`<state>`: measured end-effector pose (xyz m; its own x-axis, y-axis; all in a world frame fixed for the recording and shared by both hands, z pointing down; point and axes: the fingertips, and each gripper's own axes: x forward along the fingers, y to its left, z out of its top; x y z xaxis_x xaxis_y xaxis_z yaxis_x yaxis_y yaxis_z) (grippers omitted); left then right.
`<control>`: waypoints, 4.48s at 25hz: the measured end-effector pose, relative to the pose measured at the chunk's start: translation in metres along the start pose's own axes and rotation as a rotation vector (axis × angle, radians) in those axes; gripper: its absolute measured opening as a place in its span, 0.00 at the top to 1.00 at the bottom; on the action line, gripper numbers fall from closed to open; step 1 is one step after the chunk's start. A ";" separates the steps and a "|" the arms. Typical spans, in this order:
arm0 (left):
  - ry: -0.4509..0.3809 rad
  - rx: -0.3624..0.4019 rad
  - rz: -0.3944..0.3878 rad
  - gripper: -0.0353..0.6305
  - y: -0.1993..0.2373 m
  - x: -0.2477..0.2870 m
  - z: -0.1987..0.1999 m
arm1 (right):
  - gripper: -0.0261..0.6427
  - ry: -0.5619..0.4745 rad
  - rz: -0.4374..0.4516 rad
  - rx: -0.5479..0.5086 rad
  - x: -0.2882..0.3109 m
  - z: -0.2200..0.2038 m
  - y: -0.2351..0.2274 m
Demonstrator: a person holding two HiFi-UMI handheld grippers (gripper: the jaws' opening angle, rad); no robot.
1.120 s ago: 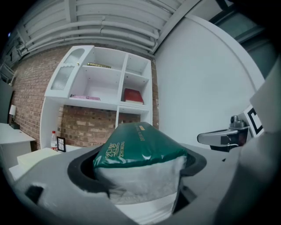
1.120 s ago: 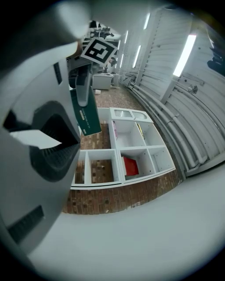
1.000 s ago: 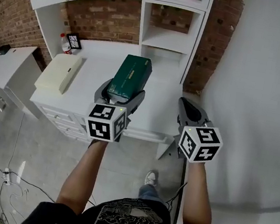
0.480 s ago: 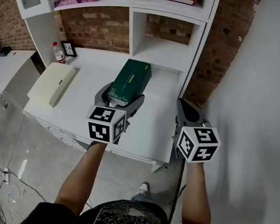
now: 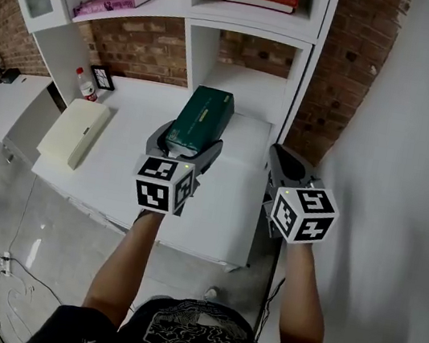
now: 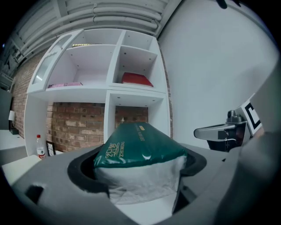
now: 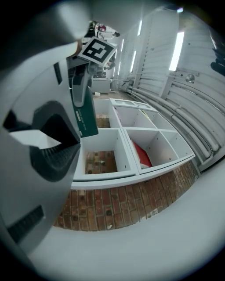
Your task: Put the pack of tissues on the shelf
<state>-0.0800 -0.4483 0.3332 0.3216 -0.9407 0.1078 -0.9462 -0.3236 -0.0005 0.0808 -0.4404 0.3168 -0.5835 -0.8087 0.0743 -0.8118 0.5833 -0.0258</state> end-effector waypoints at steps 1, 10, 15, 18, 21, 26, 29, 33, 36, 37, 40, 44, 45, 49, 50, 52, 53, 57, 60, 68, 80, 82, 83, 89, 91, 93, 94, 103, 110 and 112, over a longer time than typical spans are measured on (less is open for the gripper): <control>-0.001 -0.001 0.003 0.25 0.001 0.003 0.001 | 0.96 -0.002 0.004 -0.003 0.003 0.002 -0.002; -0.018 0.006 -0.020 0.25 0.019 0.027 0.010 | 0.96 -0.005 -0.014 -0.023 0.031 0.011 -0.003; -0.026 0.024 -0.077 0.25 0.032 0.053 0.019 | 0.96 -0.002 -0.053 -0.045 0.047 0.017 -0.001; -0.027 0.029 -0.114 0.25 0.036 0.069 0.025 | 0.96 -0.002 -0.079 -0.051 0.054 0.021 0.000; -0.022 0.031 -0.149 0.25 0.037 0.084 0.029 | 0.96 -0.003 -0.102 -0.061 0.061 0.025 0.001; -0.013 0.066 -0.209 0.25 0.032 0.109 0.034 | 0.96 -0.002 -0.139 -0.063 0.069 0.025 0.001; -0.007 0.071 -0.234 0.25 0.031 0.123 0.036 | 0.96 -0.002 -0.163 -0.069 0.071 0.025 -0.002; 0.000 0.067 -0.274 0.25 0.025 0.144 0.039 | 0.96 -0.005 -0.207 -0.077 0.068 0.029 -0.008; 0.011 0.062 -0.296 0.25 0.020 0.159 0.040 | 0.96 -0.004 -0.229 -0.082 0.068 0.031 -0.011; 0.017 0.066 -0.306 0.25 0.017 0.164 0.039 | 0.95 -0.003 -0.237 -0.084 0.069 0.031 -0.012; 0.039 0.087 -0.330 0.25 0.012 0.179 0.036 | 0.95 0.004 -0.260 -0.088 0.070 0.028 -0.014; 0.068 0.106 -0.347 0.25 0.011 0.196 0.031 | 0.96 0.014 -0.285 -0.078 0.071 0.022 -0.019; 0.076 0.109 -0.349 0.25 0.011 0.201 0.029 | 0.96 0.016 -0.291 -0.073 0.072 0.021 -0.021; 0.113 0.128 -0.361 0.25 0.011 0.217 0.022 | 0.96 0.022 -0.305 -0.060 0.075 0.016 -0.023; 0.122 0.136 -0.364 0.25 0.011 0.220 0.020 | 0.96 0.025 -0.307 -0.057 0.076 0.014 -0.024; 0.143 0.142 -0.368 0.24 0.009 0.224 0.015 | 0.96 0.032 -0.310 -0.052 0.076 0.010 -0.024; 0.154 0.142 -0.369 0.24 0.009 0.225 0.012 | 0.96 0.037 -0.312 -0.049 0.075 0.007 -0.025; 0.162 0.150 -0.360 0.23 0.012 0.228 0.005 | 0.96 0.043 -0.321 -0.037 0.072 0.001 -0.025; 0.161 0.135 -0.364 0.22 0.014 0.229 0.005 | 0.96 0.037 -0.328 -0.030 0.068 0.002 -0.026; 0.137 0.101 -0.344 0.18 0.017 0.224 0.008 | 0.96 0.047 -0.310 -0.031 0.059 0.001 -0.019; 0.114 0.060 -0.323 0.18 0.028 0.187 0.013 | 0.96 0.040 -0.257 -0.007 0.056 -0.002 -0.010; 0.108 0.060 -0.325 0.19 0.030 0.179 0.014 | 0.96 0.038 -0.240 -0.008 0.058 -0.002 -0.008; 0.105 0.062 -0.330 0.20 0.030 0.174 0.015 | 0.96 0.037 -0.232 -0.010 0.059 -0.001 -0.006; 0.074 0.050 -0.306 0.27 0.044 0.144 0.021 | 0.96 0.036 -0.184 -0.014 0.065 0.000 0.000; 0.065 0.055 -0.288 0.31 0.050 0.132 0.022 | 0.95 0.036 -0.173 -0.015 0.065 -0.001 0.000; 0.058 0.066 -0.263 0.34 0.057 0.119 0.023 | 0.96 0.031 -0.161 -0.019 0.066 0.001 0.000; 0.055 0.067 -0.252 0.37 0.061 0.113 0.023 | 0.96 0.026 -0.156 -0.022 0.066 0.003 0.000; 0.026 0.065 -0.163 0.59 0.088 0.060 0.020 | 0.96 0.011 -0.110 -0.047 0.070 0.012 0.003; -0.001 0.037 -0.112 0.81 0.104 0.036 0.018 | 0.96 0.000 -0.096 -0.065 0.069 0.016 0.006; 0.004 0.039 -0.115 0.89 0.105 0.034 0.018 | 0.96 0.001 -0.098 -0.071 0.070 0.017 0.005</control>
<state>-0.1676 -0.5162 0.3192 0.4282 -0.8966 0.1133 -0.9007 -0.4336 -0.0268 0.0352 -0.4950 0.3044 -0.5010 -0.8623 0.0742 -0.8615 0.5051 0.0527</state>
